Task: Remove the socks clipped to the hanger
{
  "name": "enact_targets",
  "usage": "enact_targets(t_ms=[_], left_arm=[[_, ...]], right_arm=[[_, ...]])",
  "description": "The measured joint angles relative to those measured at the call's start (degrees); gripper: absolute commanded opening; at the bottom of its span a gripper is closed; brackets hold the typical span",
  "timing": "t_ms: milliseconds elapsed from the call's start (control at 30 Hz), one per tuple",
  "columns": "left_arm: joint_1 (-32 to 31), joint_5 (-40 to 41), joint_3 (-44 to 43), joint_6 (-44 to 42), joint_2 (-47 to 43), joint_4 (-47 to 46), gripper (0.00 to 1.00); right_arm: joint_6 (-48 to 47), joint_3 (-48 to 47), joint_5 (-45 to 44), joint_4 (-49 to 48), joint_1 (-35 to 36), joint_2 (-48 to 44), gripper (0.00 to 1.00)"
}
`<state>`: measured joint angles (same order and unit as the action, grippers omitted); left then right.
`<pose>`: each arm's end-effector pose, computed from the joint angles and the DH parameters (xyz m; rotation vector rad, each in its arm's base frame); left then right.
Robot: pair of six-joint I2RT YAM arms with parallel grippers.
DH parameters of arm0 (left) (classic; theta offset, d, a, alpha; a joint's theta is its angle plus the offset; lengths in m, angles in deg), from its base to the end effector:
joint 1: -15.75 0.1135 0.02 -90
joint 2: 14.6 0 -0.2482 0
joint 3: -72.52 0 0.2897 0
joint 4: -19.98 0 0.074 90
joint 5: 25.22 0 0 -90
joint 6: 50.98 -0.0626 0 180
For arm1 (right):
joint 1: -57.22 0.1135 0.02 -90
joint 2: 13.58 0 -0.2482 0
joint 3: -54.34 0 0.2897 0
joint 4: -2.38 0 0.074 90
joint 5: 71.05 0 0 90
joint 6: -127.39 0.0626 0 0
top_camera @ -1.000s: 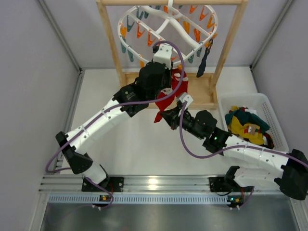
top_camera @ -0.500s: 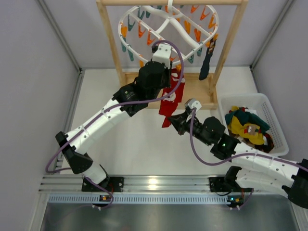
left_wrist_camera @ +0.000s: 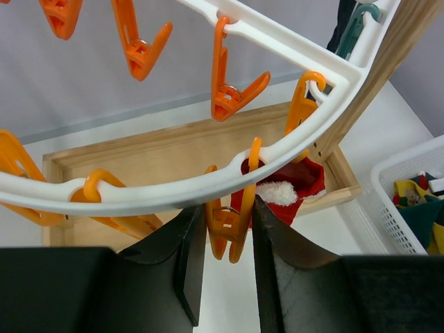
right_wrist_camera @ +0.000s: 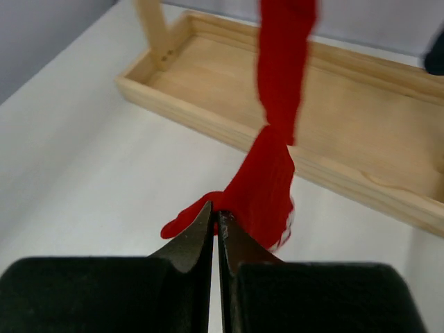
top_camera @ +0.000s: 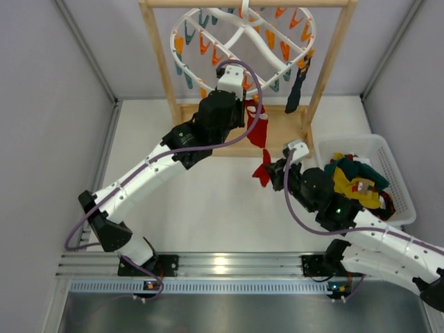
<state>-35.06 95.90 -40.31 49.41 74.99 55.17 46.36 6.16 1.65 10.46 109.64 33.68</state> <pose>0.2837 -0.2967 0.4496 0.2293 1.7433 -0.2966 0.1818 0.2057 0.2838 -0.4184 1.6683 0.5447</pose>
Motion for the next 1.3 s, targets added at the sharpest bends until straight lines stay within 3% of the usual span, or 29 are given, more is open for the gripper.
enact_targets(t_ms=[167, 300, 400, 533, 767, 833, 867, 900, 1167, 1300], left_arm=[[0.5, 0.0, 2.1, 0.7, -2.4, -0.1, 0.44], [0.6, -0.3, 2.8, 1.2, -4.8, -0.3, 0.49], [0.6, -0.6, 3.0, 1.3, -6.1, -0.7, 0.61], [0.6, -1.0, 4.3, 1.4, -7.8, -0.9, 0.74], [0.6, -2.4, 7.4, 1.5, -11.2, -1.0, 0.82], [0.6, -2.8, 8.8, 1.4, -12.9, -1.0, 0.85], [0.6, -2.8, 9.2, 1.6, -13.4, -1.0, 0.85], [0.6, -3.0, 10.0, 1.6, -14.5, -1.0, 0.87], [0.6, -3.2, 14.9, 2.8, -23.5, -0.5, 0.93], [0.6, -3.0, 16.3, 3.5, -28.0, 0.4, 0.94]], right_arm=[[2.9, -8.2, -5.2, 14.3, -12.0, -3.3, 0.0], [4.1, -11.2, -6.6, 21.4, -23.6, -6.0, 0.0], [4.6, -12.5, -7.2, 26.0, -32.5, -6.4, 0.0], [5.9, -13.4, -6.5, 28.4, -44.5, -5.6, 0.0], [12.2, -9.3, -1.1, 25.7, -62.9, -0.5, 0.0], [14.1, -6.1, 0.2, 24.8, -65.5, 1.6, 0.18], [14.6, -4.7, 0.4, 24.8, -66.0, 2.1, 0.39], [15.8, -2.6, 0.9, 24.7, -66.3, 2.1, 0.73], [16.7, -2.5, 2.6, 25.0, -67.0, 1.4, 1.0], [15.5, -6.3, 4.2, 26.0, -67.0, -1.2, 0.99]])
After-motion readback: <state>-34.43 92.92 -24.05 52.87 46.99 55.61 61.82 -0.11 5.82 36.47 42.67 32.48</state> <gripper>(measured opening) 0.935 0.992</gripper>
